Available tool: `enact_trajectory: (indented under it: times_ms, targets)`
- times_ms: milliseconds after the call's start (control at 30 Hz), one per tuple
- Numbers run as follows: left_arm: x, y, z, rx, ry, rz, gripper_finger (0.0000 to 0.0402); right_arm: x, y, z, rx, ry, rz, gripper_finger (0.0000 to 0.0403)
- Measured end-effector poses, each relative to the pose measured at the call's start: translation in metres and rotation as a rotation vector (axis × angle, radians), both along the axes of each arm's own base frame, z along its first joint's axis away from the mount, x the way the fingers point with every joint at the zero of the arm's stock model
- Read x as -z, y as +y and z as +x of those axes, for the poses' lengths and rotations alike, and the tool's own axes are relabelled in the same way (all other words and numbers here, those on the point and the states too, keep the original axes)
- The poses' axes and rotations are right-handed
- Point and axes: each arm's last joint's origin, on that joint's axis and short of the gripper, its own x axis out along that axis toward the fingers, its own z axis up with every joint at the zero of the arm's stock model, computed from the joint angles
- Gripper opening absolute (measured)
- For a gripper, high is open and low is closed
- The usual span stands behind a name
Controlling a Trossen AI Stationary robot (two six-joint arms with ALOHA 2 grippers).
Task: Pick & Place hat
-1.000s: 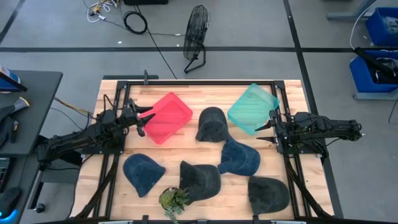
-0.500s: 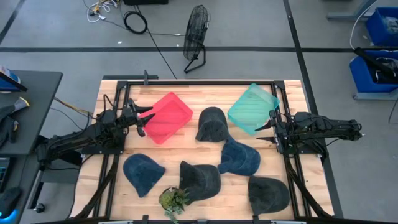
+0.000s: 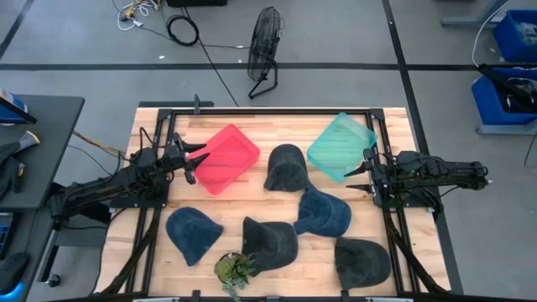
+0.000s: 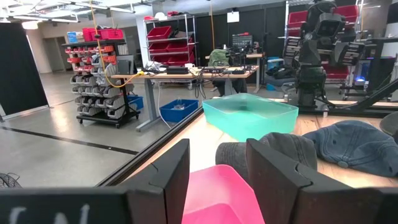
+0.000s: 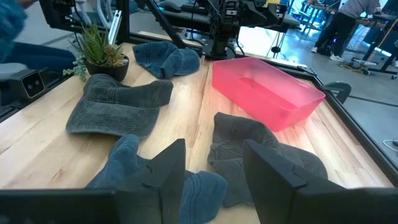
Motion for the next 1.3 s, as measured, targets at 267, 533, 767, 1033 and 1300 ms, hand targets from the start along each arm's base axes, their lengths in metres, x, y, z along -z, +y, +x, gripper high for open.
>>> enact_trajectory:
  times_ms: [267, 533, 767, 1033, 1300]
  targets:
    - [0.0, 0.0, 0.0, 0.0, 0.0, 0.0, 0.0161, 0.0, 0.0, 0.0, 0.0, 0.0, 0.0, 0.0165]
    - [0.0, 0.0, 0.0, 0.0, 0.0, 0.0, 0.0161, -0.0001, 0.0, 0.0, 0.0, 0.0, 0.0, 0.0165]
    - [0.0001, 0.0, 0.0, 0.0, 0.0, 0.0, 0.0161, 0.0, 0.0, 0.0, 0.0, 0.0, 0.0, 0.0165]
    - [0.0, 0.0, 0.0, 0.0, 0.0, 0.0, 0.0161, 0.0, 0.0, 0.0, 0.0, 0.0, 0.0, 0.0165]
    - [-0.0001, 0.0, 0.0, -0.002, 0.012, 0.028, 0.0161, 0.0, 0.0, 0.0, 0.0, 0.0, 0.0, 0.0165]
